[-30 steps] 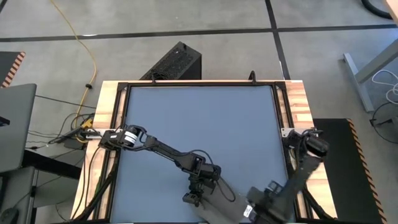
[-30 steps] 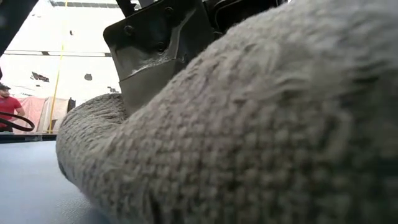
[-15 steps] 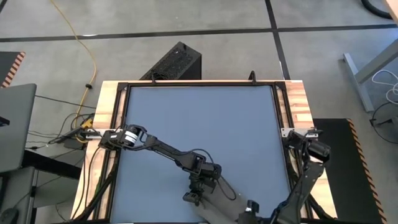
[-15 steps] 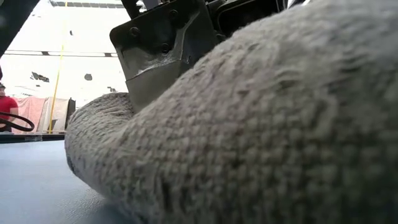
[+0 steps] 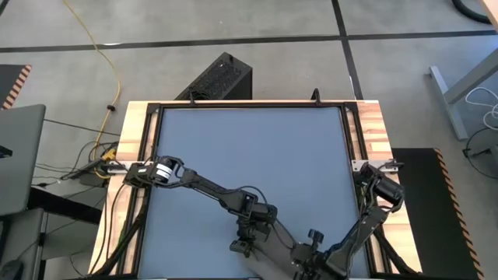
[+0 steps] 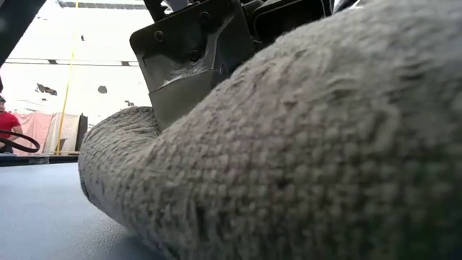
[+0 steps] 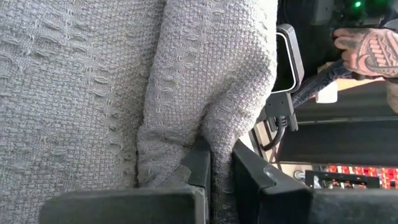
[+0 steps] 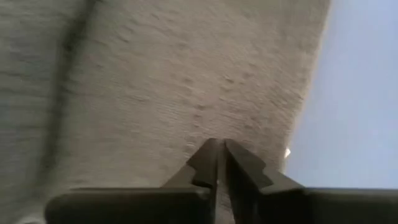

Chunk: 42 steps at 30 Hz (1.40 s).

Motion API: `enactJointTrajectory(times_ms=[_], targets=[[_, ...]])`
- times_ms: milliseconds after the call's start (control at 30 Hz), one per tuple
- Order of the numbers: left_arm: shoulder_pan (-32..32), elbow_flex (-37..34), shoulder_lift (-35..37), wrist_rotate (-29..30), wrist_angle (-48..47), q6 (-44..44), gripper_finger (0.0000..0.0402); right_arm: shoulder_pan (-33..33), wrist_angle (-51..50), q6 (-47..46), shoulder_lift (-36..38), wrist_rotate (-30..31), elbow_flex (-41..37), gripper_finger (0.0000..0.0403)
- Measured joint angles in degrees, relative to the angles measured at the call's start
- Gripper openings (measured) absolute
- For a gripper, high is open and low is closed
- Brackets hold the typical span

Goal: Roll towel
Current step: Roll the gray towel

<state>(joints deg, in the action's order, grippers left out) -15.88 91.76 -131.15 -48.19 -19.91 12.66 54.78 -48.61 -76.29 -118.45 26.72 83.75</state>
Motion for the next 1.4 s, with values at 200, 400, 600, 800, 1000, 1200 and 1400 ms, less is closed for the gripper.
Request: enactJointTrajectory(times_ms=[200, 400, 600, 800, 1000, 1200, 1400], targets=[[0.00, 0.00, 0.00, 0.80, -0.10, 1.66, 0.0020, -0.97, 3.21, 2.64, 0.54, 0.79, -7.72, 0.0016], [0.40, -0.01, 0.12, 1.69, -0.02, 6.57, 0.0020, -3.95, -6.22, 6.99, 0.38, 4.81, -10.81, 0.0021], [2.87, -0.01, 0.70, 5.32, -0.49, 10.43, 0.0020, -7.86, -9.55, 14.69, 2.25, 7.68, -14.95, 0.0026], [4.95, -0.01, 0.76, 5.65, -0.30, 12.05, 0.0020, -9.33, -9.77, 19.85, 11.54, 4.68, -17.60, 0.0037], [5.33, -0.01, 0.76, 5.86, 0.06, 12.23, 0.0020, -8.39, -8.70, 17.99, 22.28, -1.96, -19.02, 0.0095], [5.33, -0.01, 0.76, 5.60, 0.05, 12.62, 0.0020, -3.28, 4.84, 17.81, 26.00, -0.87, -18.85, 0.0169], [5.33, -0.01, 0.76, 5.55, 0.07, 11.79, 0.0020, 2.43, 15.29, 14.90, 21.45, 4.70, -18.78, 0.0208]])
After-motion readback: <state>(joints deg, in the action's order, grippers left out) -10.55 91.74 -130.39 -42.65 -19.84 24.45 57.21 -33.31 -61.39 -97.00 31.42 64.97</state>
